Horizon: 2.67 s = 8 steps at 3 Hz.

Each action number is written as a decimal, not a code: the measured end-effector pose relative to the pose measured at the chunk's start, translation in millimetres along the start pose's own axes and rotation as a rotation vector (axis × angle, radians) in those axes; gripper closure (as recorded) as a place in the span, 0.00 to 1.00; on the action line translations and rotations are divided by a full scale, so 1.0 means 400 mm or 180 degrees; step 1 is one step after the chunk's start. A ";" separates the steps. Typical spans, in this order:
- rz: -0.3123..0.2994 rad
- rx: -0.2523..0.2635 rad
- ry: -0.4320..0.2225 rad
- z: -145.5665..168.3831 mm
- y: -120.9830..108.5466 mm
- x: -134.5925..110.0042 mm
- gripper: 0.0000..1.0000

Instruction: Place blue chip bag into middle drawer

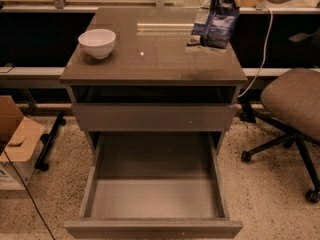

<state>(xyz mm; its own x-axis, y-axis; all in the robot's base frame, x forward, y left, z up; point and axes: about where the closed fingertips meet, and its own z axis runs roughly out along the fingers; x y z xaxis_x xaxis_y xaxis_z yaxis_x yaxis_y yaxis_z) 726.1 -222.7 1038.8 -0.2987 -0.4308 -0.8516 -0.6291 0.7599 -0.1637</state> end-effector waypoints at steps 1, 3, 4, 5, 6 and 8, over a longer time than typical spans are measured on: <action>0.0199 0.0083 0.0066 -0.201 0.122 -0.017 1.00; 0.0152 0.0067 0.0090 -0.266 0.213 -0.040 1.00; 0.0001 -0.0040 0.0188 -0.236 0.271 -0.004 1.00; -0.0026 -0.0185 0.0332 -0.212 0.336 0.070 1.00; 0.0080 -0.0327 0.0471 -0.207 0.435 0.162 1.00; 0.0459 -0.0631 0.0793 -0.117 0.648 0.408 1.00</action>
Offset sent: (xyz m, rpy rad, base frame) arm -0.0740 -0.0013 0.0331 0.0223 0.0301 -0.0520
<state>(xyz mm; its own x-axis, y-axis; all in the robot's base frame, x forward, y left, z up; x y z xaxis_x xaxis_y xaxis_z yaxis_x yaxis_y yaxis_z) 480.7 -118.6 880.5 -0.5454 -0.4500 -0.7072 -0.6874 0.7229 0.0702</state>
